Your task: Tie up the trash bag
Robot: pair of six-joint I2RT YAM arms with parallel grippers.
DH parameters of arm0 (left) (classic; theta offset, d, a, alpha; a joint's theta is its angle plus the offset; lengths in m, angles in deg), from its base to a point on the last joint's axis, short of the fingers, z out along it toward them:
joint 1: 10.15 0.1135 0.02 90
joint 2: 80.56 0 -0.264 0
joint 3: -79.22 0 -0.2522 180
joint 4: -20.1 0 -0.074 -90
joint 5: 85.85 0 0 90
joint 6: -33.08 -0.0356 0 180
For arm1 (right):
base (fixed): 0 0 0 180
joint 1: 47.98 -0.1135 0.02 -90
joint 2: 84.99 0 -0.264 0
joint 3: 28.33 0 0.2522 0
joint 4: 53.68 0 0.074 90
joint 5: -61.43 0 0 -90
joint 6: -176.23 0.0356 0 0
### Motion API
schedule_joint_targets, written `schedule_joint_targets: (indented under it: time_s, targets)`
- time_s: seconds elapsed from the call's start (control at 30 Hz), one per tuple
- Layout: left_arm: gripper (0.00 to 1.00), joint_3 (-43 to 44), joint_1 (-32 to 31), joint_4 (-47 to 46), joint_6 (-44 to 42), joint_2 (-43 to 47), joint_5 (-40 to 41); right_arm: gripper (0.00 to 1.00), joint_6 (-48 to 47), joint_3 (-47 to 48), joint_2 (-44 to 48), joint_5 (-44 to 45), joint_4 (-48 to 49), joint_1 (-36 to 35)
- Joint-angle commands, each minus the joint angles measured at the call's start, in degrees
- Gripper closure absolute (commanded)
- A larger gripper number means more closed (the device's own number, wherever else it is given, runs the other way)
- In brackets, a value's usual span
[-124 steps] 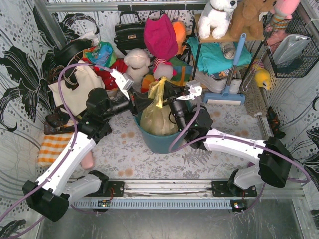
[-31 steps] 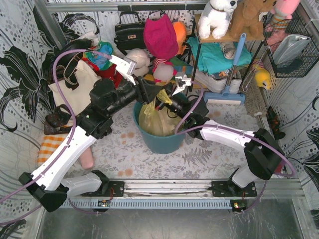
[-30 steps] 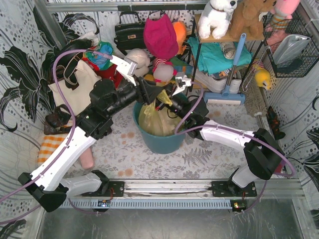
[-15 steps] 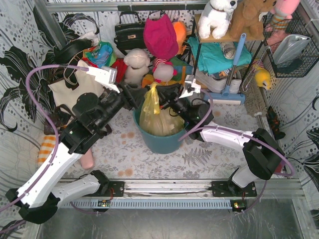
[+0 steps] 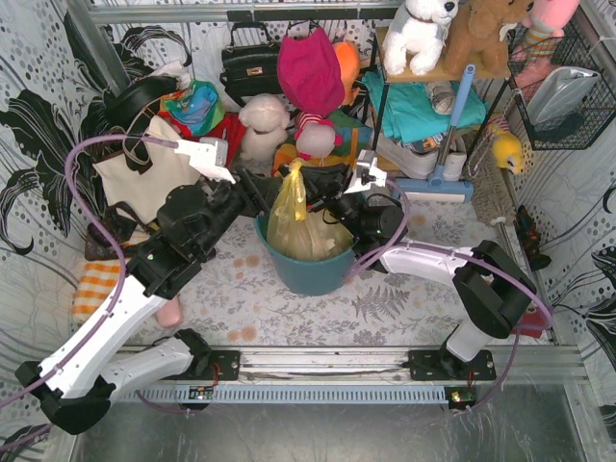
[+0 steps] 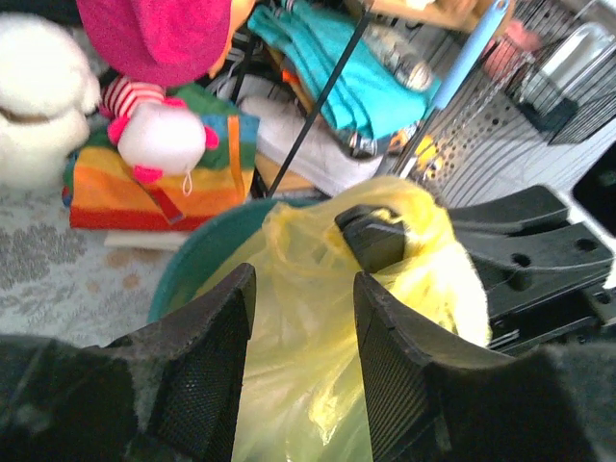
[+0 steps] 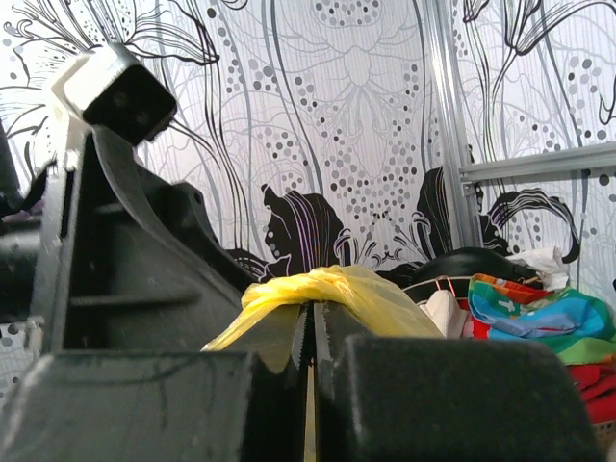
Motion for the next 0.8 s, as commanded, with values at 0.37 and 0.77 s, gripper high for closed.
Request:
schedule_joint_targets:
  time_s: [0.37,0.77]
  targets:
    - [0.47,-6.62,-0.01,-9.6,-0.05,-3.09,-12.67,1.0,4.4,2.02,-0.87,0.23,8.24,0.15]
    - [0.59,-6.51,-0.01,0.47,-8.17,-1.46,-14.32,1.0,4.68,0.78,-0.66,1.19,8.17,0.16]
